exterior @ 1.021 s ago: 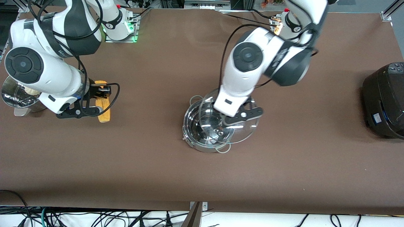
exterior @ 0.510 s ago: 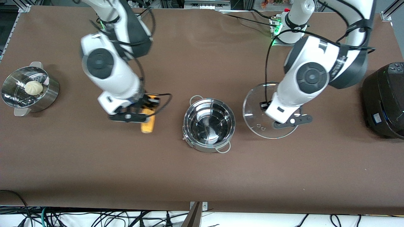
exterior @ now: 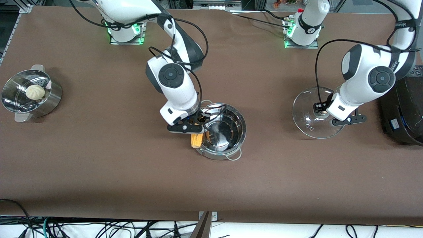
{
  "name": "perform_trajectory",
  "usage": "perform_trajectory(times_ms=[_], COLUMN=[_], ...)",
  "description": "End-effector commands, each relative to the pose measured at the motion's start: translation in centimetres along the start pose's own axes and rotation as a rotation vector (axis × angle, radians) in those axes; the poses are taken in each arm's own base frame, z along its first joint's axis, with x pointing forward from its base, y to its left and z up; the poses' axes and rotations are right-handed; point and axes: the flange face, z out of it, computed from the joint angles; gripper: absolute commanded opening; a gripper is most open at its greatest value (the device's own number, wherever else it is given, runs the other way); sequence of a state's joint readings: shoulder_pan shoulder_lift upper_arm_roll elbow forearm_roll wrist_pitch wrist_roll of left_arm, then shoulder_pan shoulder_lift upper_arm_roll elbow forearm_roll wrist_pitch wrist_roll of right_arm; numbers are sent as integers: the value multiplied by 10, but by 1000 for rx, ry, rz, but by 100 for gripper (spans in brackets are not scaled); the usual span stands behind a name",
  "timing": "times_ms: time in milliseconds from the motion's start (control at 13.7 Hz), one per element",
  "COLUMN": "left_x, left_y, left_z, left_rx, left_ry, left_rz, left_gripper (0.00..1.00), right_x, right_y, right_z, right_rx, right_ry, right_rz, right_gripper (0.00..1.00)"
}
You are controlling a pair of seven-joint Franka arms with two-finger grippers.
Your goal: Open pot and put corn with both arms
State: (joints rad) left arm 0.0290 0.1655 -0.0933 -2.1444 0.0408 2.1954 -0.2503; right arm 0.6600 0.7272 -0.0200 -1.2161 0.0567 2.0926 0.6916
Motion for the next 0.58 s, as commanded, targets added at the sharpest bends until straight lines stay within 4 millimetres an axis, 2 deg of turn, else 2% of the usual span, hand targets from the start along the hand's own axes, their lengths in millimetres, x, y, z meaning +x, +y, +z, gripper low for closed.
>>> perform_trajectory(times_ms=[0,146,219,365,438,510], left_x=[-11,-4,-3,0,0,0], left_y=[-12,-16,-16,-14,-15,-14], left_z=[44,72,85,98,98,98], left_rx=[-13,-23,-25,-30,-30,-30], left_ry=[41,36,31,34,34,34], left_rz=[21,19,20,24,37,54], left_gripper=[0,0,0,0,13,50], right_x=[1,1,-5,-18,-24,-25], right_y=[-21,-27,-34,-45,-51,-52], right_z=[21,34,39,44,45,44], right_rx=[29,63,64,61,64,73], right_ry=[32,63,62,52,44,39], right_rz=[-4,-7,-20,-38,-38,-10], right_gripper=[6,7,7,7,7,7])
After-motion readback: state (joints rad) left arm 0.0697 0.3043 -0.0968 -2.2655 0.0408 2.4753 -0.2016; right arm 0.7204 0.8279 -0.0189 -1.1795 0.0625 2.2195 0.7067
